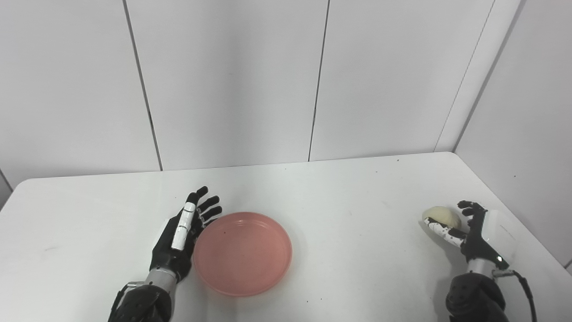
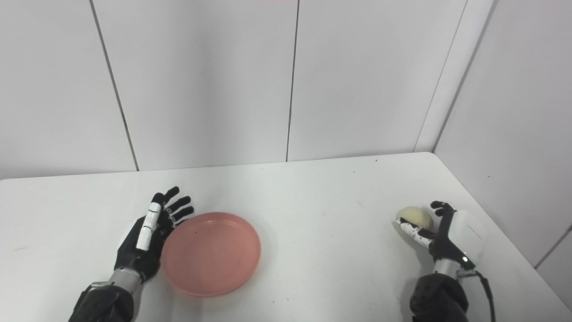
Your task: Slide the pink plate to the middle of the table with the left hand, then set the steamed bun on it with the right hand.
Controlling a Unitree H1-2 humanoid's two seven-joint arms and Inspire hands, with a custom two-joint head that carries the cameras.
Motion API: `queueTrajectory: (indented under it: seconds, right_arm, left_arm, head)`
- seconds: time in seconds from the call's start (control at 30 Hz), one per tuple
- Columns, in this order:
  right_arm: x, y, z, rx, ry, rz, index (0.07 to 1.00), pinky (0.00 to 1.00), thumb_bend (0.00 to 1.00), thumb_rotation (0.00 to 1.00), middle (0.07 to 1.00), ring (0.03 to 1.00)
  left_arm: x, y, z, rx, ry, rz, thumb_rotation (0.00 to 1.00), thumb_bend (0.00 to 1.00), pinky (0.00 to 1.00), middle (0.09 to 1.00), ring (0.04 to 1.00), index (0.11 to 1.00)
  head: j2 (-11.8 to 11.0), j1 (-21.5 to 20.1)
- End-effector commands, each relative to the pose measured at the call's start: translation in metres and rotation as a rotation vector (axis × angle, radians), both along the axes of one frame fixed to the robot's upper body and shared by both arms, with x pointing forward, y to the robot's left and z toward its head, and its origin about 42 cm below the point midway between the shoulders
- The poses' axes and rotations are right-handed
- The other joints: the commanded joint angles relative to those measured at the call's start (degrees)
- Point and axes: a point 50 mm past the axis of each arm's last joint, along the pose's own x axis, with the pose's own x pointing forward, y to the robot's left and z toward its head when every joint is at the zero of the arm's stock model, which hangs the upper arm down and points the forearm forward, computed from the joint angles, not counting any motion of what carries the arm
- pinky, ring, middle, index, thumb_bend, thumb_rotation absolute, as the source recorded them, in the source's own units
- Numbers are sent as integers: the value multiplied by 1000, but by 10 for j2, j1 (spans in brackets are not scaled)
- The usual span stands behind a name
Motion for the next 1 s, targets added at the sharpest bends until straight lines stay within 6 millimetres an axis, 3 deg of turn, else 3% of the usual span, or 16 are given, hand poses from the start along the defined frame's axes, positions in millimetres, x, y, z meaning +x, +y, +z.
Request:
queueTrajectory:
  seconds: [0.0, 0.2, 0.27, 0.6, 0.8, 0.83, 0.87, 0.97]
  right_arm:
    - [1, -3, 3, -3, 54, -4, 598, 387, 892, 484, 567, 486]
    - [3, -3, -2, -48, 104, 13, 572, 344, 882, 483, 546, 438]
    - [3, -3, -2, -48, 100, 15, 532, 298, 867, 467, 476, 376]
    - [1, 0, 6, -63, 115, 35, 441, 335, 844, 470, 515, 428]
    - [2, 3, 8, -62, 78, 61, 418, 276, 837, 328, 429, 341]
    - [2, 4, 8, -57, 68, 68, 452, 255, 653, 227, 398, 312]
    - [2, 6, 10, -55, 53, 83, 463, 248, 591, 192, 388, 302]
    - [0, 12, 18, -63, -1, 118, 474, 223, 533, 157, 356, 272]
  left_arm:
    - [-2, 1, -5, 10, 38, -19, 876, 710, 798, 853, 832, 903]
    - [-2, 1, -5, 19, 39, -30, 880, 710, 800, 856, 834, 903]
    - [-1, 1, -5, 19, 40, -35, 878, 712, 797, 857, 837, 902]
    - [-2, 1, -3, 41, 38, -57, 892, 699, 764, 864, 830, 900]
    - [-1, 0, -3, 51, 37, -72, 898, 698, 757, 872, 826, 902]
    - [-1, 1, -4, 53, 37, -73, 898, 704, 752, 871, 824, 901]
    - [-1, 0, -5, 54, 37, -73, 898, 706, 750, 870, 823, 900]
    - [-1, 0, -5, 51, 40, -74, 891, 710, 747, 869, 820, 896]
  head:
    - [1, 1]
    - [2, 2]
    - [2, 2]
    - [5, 2]
    - [5, 3]
    - [5, 3]
    - [5, 3]
    - [5, 4]
